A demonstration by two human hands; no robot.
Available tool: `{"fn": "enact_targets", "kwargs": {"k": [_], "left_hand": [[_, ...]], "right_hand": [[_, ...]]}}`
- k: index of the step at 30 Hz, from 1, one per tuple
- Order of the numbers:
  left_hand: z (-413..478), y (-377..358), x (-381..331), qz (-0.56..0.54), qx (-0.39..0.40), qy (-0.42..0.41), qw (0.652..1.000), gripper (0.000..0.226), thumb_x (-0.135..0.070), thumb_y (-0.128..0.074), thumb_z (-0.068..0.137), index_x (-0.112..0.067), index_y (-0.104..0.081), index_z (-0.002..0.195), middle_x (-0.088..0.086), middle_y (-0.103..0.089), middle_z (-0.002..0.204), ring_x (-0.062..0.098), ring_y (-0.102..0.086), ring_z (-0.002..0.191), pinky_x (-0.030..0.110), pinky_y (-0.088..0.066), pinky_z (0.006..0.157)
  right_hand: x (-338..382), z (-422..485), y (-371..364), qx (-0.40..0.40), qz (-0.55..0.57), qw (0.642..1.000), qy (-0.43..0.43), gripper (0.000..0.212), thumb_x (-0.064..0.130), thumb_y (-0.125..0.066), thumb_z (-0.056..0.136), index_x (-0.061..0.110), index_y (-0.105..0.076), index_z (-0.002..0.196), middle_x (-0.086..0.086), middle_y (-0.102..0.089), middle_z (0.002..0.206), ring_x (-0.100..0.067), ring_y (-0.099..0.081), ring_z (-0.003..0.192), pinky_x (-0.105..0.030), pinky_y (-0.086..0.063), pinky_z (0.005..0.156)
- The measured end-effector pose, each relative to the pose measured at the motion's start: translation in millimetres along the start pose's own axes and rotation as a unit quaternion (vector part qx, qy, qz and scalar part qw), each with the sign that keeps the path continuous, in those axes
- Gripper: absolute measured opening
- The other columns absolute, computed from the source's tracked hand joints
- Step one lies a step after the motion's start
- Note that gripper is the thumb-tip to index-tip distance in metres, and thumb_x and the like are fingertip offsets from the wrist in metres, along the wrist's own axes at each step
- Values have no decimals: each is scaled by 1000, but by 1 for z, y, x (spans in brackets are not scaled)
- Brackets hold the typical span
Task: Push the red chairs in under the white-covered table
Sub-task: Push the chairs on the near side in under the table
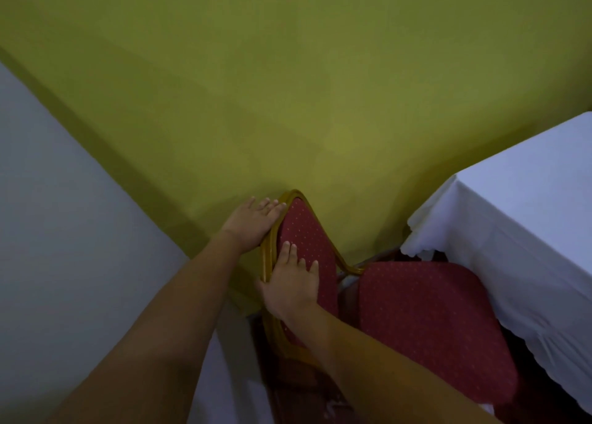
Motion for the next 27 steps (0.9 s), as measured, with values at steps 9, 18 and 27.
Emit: {"fn": "enact_targets", "kwargs": {"k": [9,18,27], "left_hand": [[-8,19,-45,8,-10,-10,1000,65,-14,-39,98,-7,0,150,13,-12,159,23,-11,146,41,-11,117],[-17,37,-114,-8,-40,-32,999,89,-26,-62,89,-4,0,149,14,-9,159,24,-9,146,42,-12,118],[-46,55,-179,-60,-92,-53,993,78,-25,-54,92,-5,-5,150,16,-9,158,26,-10,146,39,-13,117]], "right_hand": [[-39,-39,15,-40,-60,997,31,87,59,-32,90,3,-4,150,-15,-11,159,-35,-21,142,-52,-12,114],[-97,-101,26,-77,-86,993,22,77,55,-27,93,5,-17,150,-15,-21,157,-34,-27,141,-51,-11,115],[-145,-164,32,-82,-123,989,18,97,56,8,73,3,-21,148,-17,-24,155,-36,-29,139,-51,-12,114]]}}
Point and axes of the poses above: each hand's wrist, its own z-axis towards the middle knuckle, its own y-axis out of the back of the hand, x = y × z, the point moved 2 cm from there along z, towards the middle knuckle
